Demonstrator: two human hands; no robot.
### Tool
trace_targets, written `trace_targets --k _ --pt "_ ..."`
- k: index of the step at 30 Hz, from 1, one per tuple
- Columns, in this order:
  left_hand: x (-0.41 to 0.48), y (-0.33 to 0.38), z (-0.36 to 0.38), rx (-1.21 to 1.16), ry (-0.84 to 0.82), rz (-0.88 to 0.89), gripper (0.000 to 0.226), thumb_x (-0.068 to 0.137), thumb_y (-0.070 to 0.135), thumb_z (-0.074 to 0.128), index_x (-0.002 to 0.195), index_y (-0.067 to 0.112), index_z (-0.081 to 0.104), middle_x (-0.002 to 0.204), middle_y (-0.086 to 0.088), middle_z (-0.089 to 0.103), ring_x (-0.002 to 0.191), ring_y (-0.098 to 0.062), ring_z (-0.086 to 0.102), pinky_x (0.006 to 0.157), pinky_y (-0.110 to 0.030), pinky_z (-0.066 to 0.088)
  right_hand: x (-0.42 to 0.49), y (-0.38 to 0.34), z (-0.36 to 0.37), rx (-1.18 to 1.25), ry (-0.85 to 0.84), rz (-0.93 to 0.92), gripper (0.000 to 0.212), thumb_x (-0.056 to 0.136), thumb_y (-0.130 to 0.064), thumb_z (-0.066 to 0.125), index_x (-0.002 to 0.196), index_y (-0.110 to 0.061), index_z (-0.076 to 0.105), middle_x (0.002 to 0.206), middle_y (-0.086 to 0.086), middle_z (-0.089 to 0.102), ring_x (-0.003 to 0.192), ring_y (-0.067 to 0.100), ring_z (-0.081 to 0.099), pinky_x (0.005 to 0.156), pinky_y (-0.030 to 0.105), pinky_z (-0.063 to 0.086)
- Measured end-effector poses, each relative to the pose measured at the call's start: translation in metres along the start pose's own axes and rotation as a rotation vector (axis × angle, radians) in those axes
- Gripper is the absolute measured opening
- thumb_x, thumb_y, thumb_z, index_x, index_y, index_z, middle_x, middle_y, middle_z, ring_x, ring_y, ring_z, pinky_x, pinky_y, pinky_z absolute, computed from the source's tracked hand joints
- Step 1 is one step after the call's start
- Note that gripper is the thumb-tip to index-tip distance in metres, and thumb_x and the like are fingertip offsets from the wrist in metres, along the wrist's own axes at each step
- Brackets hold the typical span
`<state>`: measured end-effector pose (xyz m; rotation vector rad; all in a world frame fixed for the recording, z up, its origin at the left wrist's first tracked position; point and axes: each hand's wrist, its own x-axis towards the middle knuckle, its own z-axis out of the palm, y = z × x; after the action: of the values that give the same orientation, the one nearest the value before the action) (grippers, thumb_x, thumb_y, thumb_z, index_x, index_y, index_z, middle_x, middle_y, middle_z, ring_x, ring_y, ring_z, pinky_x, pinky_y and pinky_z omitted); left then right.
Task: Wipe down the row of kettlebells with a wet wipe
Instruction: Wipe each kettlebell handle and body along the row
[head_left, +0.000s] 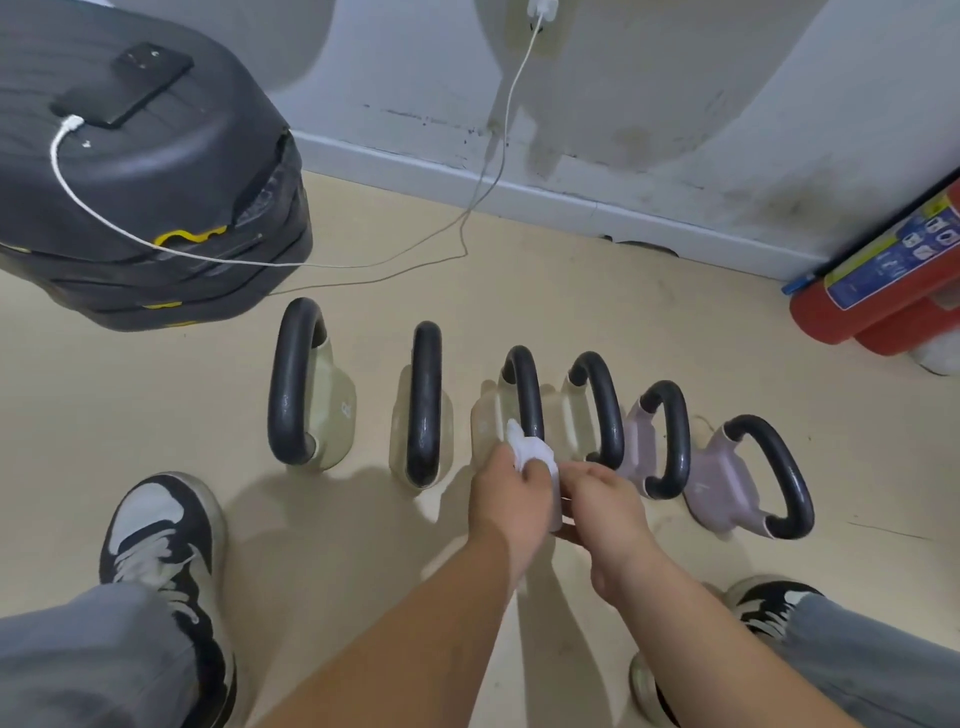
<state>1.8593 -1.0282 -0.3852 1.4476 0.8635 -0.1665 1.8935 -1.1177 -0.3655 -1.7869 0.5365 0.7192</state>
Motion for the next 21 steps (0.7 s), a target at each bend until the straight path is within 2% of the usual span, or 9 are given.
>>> trace_targets --k 2,6,10,11,13,16,18,20,21 --pt "0.002 -0.003 0.011 0.064 0.048 0.0 0.014 0.099 0.021 0.05 0.106 0.019 0.062 0.099 0.005 0.068 0.09 -0.014 0.066 0.063 -0.014 0.044 0.006 0.005 -0.002 0.016 -0.003 0.017 0.035 0.074 -0.009 0.054 0.102 0.01 0.064 0.085 0.012 0.066 0.079 0.025 0.057 0.075 0.041 0.05" --pt "0.009 -0.02 0.016 -0.016 0.127 -0.147 0.022 0.1 0.022 0.05 0.11 0.013 0.068 0.101 -0.005 0.074 0.097 -0.024 0.071 0.086 -0.032 0.057 0.013 0.018 -0.004 0.021 -0.018 0.075 0.03 0.085 -0.01 0.058 0.109 0.003 0.071 0.09 0.01 0.075 0.082 0.026 0.069 0.086 0.046 0.06" --pt "0.031 -0.02 0.002 0.022 0.065 -0.255 0.026 0.086 0.028 0.055 0.074 0.011 0.071 0.072 -0.008 0.075 0.079 -0.03 0.074 0.084 -0.039 0.062 0.021 0.023 -0.006 0.029 -0.012 0.115 0.021 0.098 -0.011 0.056 0.11 0.0 0.07 0.1 0.009 0.079 0.097 0.028 0.075 0.099 0.049 0.057" --pt "0.033 -0.017 0.0 0.041 0.032 -0.27 0.023 0.075 0.027 0.055 0.07 0.011 0.069 0.071 -0.009 0.075 0.079 -0.031 0.075 0.084 -0.039 0.062 0.022 0.023 -0.007 0.008 -0.012 0.124 0.021 0.097 -0.011 0.056 0.108 0.0 0.07 0.1 0.01 0.08 0.1 0.029 0.075 0.097 0.047 0.058" --pt "0.031 -0.016 -0.002 0.057 -0.02 -0.292 0.025 0.063 0.025 0.05 0.076 0.014 0.068 0.081 -0.013 0.077 0.082 -0.033 0.076 0.085 -0.04 0.063 0.022 0.025 -0.008 -0.047 -0.036 0.144 0.02 0.091 -0.005 0.054 0.1 0.002 0.07 0.088 0.011 0.08 0.085 0.027 0.074 0.087 0.041 0.057" --pt "0.029 -0.036 0.002 0.041 -0.038 -0.303 0.025 0.077 0.023 0.057 0.096 0.011 0.068 0.101 -0.017 0.076 0.092 -0.034 0.075 0.083 -0.049 0.064 0.02 0.029 -0.005 -0.101 -0.057 0.153 0.025 0.084 -0.003 0.053 0.101 0.007 0.069 0.095 0.025 0.076 0.073 0.027 0.065 0.076 0.04 0.051" --pt "0.027 -0.044 0.002 0.059 -0.062 -0.321 0.021 0.083 0.02 0.056 0.097 0.009 0.069 0.099 -0.016 0.076 0.091 -0.034 0.075 0.086 -0.05 0.062 0.017 0.029 -0.002 -0.115 -0.077 0.15 0.025 0.09 -0.009 0.056 0.106 0.002 0.072 0.096 0.023 0.077 0.074 0.028 0.066 0.074 0.04 0.055" --pt "0.012 -0.026 -0.008 0.091 -0.104 -0.29 0.014 0.085 0.02 0.057 0.091 0.015 0.069 0.089 -0.008 0.075 0.085 -0.027 0.073 0.085 -0.04 0.062 0.012 0.025 0.001 -0.145 -0.148 0.164 0.024 0.093 -0.016 0.058 0.107 -0.009 0.076 0.095 0.014 0.08 0.078 0.024 0.072 0.073 0.036 0.06" --pt "0.005 -0.013 -0.018 0.144 -0.12 -0.252 0.004 0.083 0.019 0.061 0.083 0.018 0.064 0.082 -0.001 0.07 0.077 -0.021 0.068 0.076 -0.03 0.06 0.008 0.021 0.003 -0.154 -0.208 0.181 0.026 0.093 -0.019 0.058 0.108 -0.011 0.077 0.093 0.011 0.08 0.079 0.023 0.073 0.069 0.033 0.061"
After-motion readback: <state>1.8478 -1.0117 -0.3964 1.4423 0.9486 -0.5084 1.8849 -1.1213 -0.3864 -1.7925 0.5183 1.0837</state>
